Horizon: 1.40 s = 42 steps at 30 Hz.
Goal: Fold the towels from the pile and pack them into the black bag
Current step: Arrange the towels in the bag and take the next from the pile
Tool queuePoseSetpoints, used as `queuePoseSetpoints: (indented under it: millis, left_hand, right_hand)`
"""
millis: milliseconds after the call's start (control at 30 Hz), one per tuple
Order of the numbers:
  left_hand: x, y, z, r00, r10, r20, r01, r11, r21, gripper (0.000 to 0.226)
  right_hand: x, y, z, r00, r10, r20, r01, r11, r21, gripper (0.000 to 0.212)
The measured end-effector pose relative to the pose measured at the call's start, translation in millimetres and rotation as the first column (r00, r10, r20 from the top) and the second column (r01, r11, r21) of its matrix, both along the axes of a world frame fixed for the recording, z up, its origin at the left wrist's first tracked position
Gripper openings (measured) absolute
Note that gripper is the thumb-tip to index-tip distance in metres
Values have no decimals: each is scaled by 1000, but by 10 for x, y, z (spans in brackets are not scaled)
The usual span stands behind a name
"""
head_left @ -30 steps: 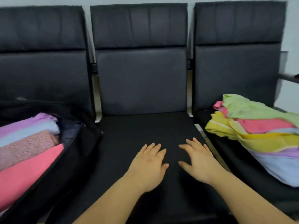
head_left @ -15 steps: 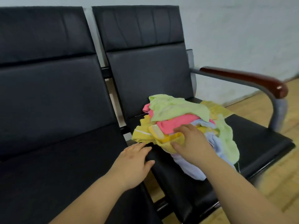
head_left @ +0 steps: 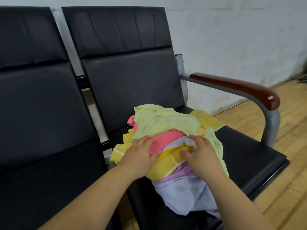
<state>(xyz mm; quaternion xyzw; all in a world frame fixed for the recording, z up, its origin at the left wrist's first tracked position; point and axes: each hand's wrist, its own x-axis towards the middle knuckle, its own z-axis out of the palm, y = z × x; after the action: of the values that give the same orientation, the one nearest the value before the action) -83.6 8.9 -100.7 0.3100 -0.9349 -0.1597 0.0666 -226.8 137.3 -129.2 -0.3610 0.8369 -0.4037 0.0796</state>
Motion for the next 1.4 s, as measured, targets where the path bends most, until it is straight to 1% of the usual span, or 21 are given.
queuePoseSetpoints:
  millis: [100, 167, 367, 433, 500, 567, 667, 700, 767, 833, 867, 933, 967, 1000, 1100, 1167, 1233, 1267, 1300, 1333, 1400]
  left_hand:
    - [-174, -115, 18, 999, 38, -26, -36, 997, 65, 55]
    - [-268, -189, 22, 999, 43, -29, -41, 997, 68, 53]
    - [-590, -432, 26, 999, 46, -19, -45, 996, 72, 48]
    - [-716, -526, 8, 998, 70, -9, -69, 994, 86, 39]
    - [-774, -581, 5, 997, 79, -6, -78, 992, 97, 23]
    - [-827, -627, -2, 997, 73, -41, -66, 986, 153, 16]
    - [-819, -621, 51, 977, 140, -163, -78, 937, 341, 35]
    - [-791, -598, 90, 963, 176, -204, -84, 915, 395, 36]
    - [-711, -578, 169, 927, 271, -261, -114, 864, 491, 35]
    - [-633, -592, 240, 872, 380, -309, -143, 801, 581, 31]
    - [-601, -577, 299, 827, 454, -332, -143, 741, 657, 29]
    - [-545, -572, 374, 674, 647, -356, -96, 555, 826, 48]
    - [-517, -558, 405, 609, 711, -352, -50, 478, 877, 53]
    - [-488, -518, 444, 592, 726, -351, -2, 437, 900, 47]
    - [-398, -374, 514, 654, 676, -339, 66, 396, 916, 27]
    - [-321, -304, 532, 621, 689, -373, 118, 388, 914, 15]
    - [-241, -274, 544, 543, 750, -378, 195, 326, 925, 15]
    - [-205, -256, 561, 512, 776, -368, 234, 286, 929, 18]
    - [-164, -242, 570, 508, 789, -345, 268, 235, 934, 19]
    - [-117, -214, 587, 537, 784, -310, 295, 170, 940, 21]
    - [-1, -125, 634, 683, 689, -244, 283, 58, 957, 29]
  right_hand:
    - [-99, -100, -8, 998, -4, 63, 9, 998, -66, 57]
    - [-168, -195, 0, 994, -24, 109, 38, 992, -122, 57]
    - [-332, -423, -34, 959, -184, 216, 221, 962, -160, 59]
    - [-399, -485, -71, 935, -233, 268, 283, 945, -164, 60]
    - [-421, -529, -88, 916, -262, 306, 320, 934, -158, 58]
    - [-451, -559, -100, 906, -281, 317, 342, 927, -154, 48]
    - [-471, -563, -91, 902, -295, 316, 375, 898, -232, 13]
    - [-463, -569, -71, 904, -314, 291, 389, 885, -254, 8]
    - [-419, -590, -19, 916, -327, 234, 389, 868, -308, 12]
    - [-325, -609, 70, 942, -234, 239, 315, 863, -395, 17]
    - [-250, -604, 136, 954, -157, 254, 257, 863, -434, 18]
    - [-51, -580, 286, 959, 12, 285, 139, 854, -501, 15]
    - [76, -567, 365, 949, 98, 300, 83, 840, -536, 11]
    - [220, -553, 440, 928, 190, 322, 28, 824, -566, 6]
    - [642, -513, 560, 799, 428, 422, -75, 767, -637, 11]
    - [806, -482, 560, 736, 469, 489, -57, 762, -645, 12]
    - [870, -464, 532, 700, 433, 567, 47, 765, -642, 16]
    - [880, -448, 537, 667, 400, 629, 140, 761, -633, 16]
    - [879, -433, 544, 615, 374, 694, 240, 750, -617, 16]
    - [867, -421, 544, 559, 358, 748, 317, 742, -592, 16]
    - [817, -382, 538, 483, 350, 802, 382, 740, -553, 27]
